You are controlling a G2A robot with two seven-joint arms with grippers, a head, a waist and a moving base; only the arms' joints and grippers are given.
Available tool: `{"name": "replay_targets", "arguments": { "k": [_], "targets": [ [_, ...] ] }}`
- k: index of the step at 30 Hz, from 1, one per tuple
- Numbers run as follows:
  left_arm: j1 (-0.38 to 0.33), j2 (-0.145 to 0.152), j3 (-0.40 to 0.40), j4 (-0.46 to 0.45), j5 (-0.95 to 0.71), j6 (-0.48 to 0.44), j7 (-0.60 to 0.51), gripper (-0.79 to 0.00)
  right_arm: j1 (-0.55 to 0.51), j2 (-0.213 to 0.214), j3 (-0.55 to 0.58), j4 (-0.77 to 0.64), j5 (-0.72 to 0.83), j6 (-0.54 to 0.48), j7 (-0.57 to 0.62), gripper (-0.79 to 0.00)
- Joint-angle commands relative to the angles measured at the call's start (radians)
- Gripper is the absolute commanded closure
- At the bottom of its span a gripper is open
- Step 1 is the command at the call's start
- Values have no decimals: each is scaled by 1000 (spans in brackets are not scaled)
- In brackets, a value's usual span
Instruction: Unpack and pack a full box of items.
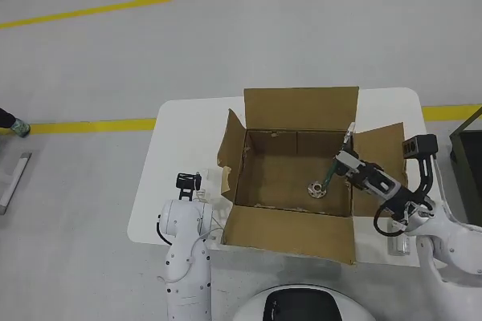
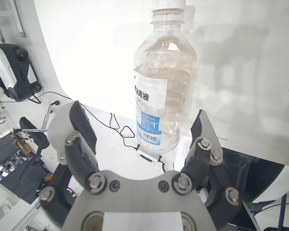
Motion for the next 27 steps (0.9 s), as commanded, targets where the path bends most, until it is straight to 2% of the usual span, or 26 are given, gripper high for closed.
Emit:
{"name": "replay_targets", "arguments": {
  "k": [1, 7, 12, 15, 21, 27],
  "targets": [
    [0, 0, 0, 0, 0, 0, 0, -785, 0, 0, 0, 0, 0, 0, 0, 0],
    [0, 0, 0, 0, 0, 0, 0, -785, -1, 8, 34, -12, 42, -12, -10, 0],
    [0, 0, 0, 0, 0, 0, 0, -785, 14, 23, 170, 3, 143, -9, -34, 0],
    [0, 0, 0, 0, 0, 0, 0, -785, 20, 36, 277, 9, 153, -3, -52, 0],
    [0, 0, 0, 0, 0, 0, 0, -785, -5, 70, 498, 19, 12, 1, -42, 0],
    [0, 0, 0, 0, 0, 0, 0, -785, -89, 108, 639, 6, -272, -14, 51, 0]
  ]
}}
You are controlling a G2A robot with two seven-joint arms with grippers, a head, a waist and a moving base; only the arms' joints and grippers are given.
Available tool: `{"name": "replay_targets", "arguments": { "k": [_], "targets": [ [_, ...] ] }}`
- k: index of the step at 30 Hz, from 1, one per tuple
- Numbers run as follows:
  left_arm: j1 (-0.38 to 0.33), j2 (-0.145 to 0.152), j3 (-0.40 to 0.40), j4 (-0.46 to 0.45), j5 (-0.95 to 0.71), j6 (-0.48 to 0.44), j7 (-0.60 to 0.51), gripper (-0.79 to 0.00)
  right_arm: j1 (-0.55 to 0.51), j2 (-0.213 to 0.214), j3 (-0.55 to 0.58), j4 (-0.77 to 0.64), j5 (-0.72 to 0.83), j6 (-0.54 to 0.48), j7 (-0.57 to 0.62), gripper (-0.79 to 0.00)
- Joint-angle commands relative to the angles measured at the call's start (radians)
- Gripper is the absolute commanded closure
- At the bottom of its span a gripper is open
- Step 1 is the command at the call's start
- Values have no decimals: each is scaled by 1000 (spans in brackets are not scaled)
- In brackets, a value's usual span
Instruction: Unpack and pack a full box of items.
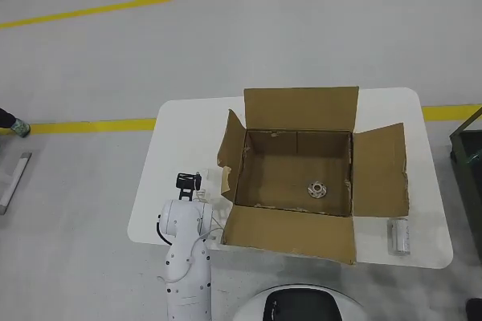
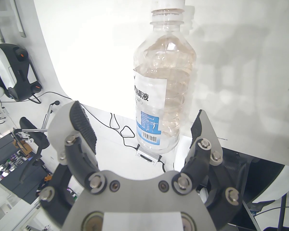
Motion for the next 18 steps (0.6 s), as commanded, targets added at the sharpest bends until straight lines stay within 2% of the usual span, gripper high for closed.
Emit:
{"name": "replay_targets", "arguments": {
  "k": [1, 5, 18],
  "targets": [
    [0, 0, 0, 0, 0, 0, 0, -785, -24, 9, 18, -8, -89, -7, 27, 0],
    [0, 0, 0, 0, 0, 0, 0, -785, -69, 23, 13, -27, -226, -16, 68, 0],
    [0, 0, 0, 0, 0, 0, 0, -785, -180, 48, -152, -87, -574, -85, 124, 0]
  ]
}}
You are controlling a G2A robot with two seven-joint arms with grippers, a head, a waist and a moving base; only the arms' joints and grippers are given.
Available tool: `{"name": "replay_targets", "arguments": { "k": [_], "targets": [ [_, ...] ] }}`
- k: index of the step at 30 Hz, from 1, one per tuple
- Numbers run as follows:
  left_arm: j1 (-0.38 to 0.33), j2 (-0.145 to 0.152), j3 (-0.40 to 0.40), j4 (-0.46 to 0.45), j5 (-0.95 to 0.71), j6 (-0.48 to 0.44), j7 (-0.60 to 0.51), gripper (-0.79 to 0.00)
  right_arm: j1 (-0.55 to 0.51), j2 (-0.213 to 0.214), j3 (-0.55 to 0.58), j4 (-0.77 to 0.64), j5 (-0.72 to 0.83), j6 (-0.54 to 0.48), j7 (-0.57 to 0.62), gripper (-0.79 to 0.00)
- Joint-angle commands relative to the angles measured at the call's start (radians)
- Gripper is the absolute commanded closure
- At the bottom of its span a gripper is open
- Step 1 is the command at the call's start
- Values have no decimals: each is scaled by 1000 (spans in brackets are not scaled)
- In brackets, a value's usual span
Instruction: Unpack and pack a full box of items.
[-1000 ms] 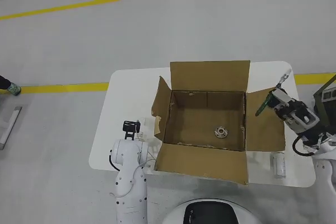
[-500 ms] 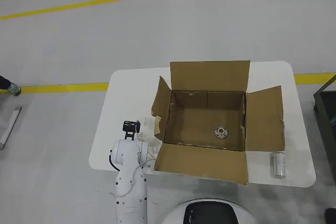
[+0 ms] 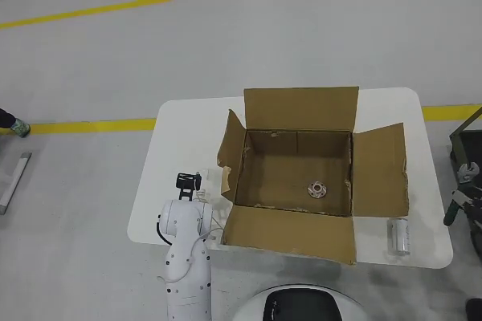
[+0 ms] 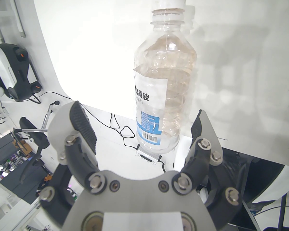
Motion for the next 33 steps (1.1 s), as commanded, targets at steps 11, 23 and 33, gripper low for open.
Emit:
{"name": "replay_targets", "arguments": {
  "k": [11, 23, 33],
  "targets": [
    [0, 0, 0, 0, 0, 0, 0, -785, -22, 20, -145, 32, -245, -27, 29, 0],
    [0, 0, 0, 0, 0, 0, 0, -785, -6, 31, -227, 120, -333, 2, 11, 0],
    [0, 0, 0, 0, 0, 0, 0, -785, 28, 42, -265, 183, -365, 7, -9, 0]
  ]
}}
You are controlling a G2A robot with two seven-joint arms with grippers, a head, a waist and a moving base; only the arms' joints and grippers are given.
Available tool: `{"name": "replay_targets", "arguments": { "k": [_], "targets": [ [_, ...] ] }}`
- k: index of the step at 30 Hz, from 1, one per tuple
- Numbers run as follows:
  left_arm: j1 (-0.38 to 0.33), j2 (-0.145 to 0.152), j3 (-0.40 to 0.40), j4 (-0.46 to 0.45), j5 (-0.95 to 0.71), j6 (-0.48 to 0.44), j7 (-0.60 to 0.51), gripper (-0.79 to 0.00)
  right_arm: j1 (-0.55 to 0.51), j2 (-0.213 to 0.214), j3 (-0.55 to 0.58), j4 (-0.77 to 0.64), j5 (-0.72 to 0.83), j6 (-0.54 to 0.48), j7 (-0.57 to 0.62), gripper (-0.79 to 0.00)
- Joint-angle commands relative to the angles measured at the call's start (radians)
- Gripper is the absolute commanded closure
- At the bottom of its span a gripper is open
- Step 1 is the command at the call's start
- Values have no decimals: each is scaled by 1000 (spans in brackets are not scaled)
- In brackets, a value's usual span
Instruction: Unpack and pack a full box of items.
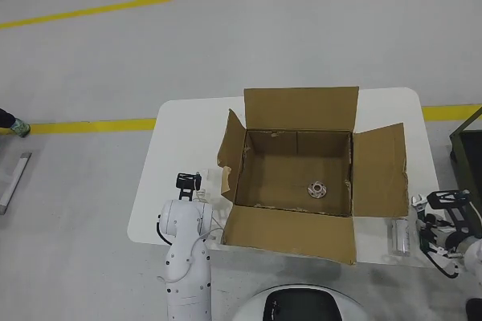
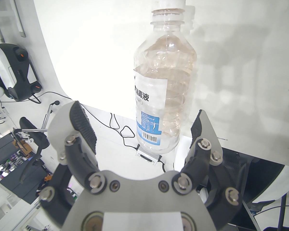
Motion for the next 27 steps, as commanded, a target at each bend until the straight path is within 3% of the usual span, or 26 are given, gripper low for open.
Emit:
{"name": "replay_targets", "arguments": {
  "k": [1, 5, 12, 14, 21, 25, 27],
  "targets": [
    [0, 0, 0, 0, 0, 0, 0, -785, 6, 2, -7, 8, -8, 2, 3, 0],
    [0, 0, 0, 0, 0, 0, 0, -785, 17, 6, -19, 26, -13, 0, 0, 0],
    [0, 0, 0, 0, 0, 0, 0, -785, 24, 13, -22, 33, -10, 4, 1, -231],
    [0, 0, 0, 0, 0, 0, 0, -785, 23, 15, -21, 32, -4, 6, 4, -259],
    [0, 0, 0, 0, 0, 0, 0, -785, 10, 21, 18, -20, 67, 30, 11, -277],
    [0, 0, 0, 0, 0, 0, 0, -785, 4, 24, 93, -89, 162, 64, 13, -280],
    [0, 0, 0, 0, 0, 0, 0, -785, 12, 26, 151, -135, 209, 95, -9, -246]
  ]
}}
